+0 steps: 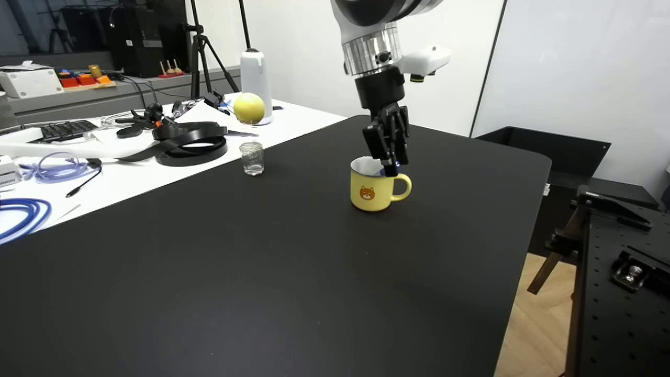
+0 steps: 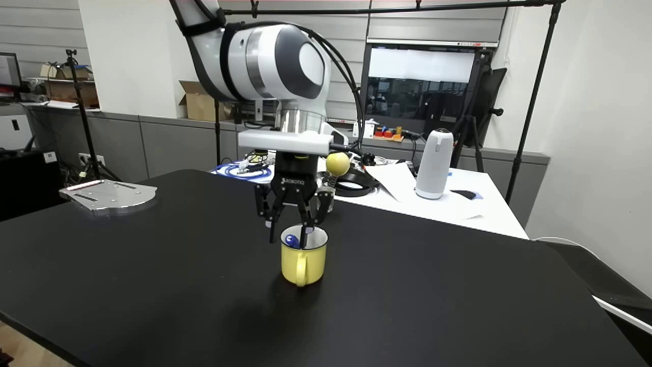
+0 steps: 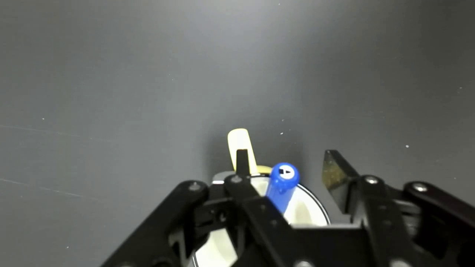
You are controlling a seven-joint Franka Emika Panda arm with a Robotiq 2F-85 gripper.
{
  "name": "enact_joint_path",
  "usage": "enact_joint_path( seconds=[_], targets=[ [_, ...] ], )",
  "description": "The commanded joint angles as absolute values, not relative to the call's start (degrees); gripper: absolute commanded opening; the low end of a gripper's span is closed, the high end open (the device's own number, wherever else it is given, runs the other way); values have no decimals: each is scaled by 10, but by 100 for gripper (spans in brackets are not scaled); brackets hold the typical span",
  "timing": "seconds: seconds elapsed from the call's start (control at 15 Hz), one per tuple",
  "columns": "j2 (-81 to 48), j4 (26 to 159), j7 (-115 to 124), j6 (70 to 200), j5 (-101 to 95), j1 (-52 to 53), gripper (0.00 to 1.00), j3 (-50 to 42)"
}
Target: Pick the marker from the cup and put it on the table
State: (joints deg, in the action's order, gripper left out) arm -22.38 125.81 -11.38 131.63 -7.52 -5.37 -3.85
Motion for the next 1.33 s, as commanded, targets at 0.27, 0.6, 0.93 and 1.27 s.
enact_joint_path(
  seconds=[0.27,0.6,0.93,1.27],
  targets=[
    [-223,1238,-100,1277,-75,-57,1,-44],
    [-197,1251,-107,1279,-75,-59,5,-44],
    [-122,1281,-80,1274,-100,-40,5,-46],
    [-47,1300,-67,1217,-109,-21,5,-32]
  ],
)
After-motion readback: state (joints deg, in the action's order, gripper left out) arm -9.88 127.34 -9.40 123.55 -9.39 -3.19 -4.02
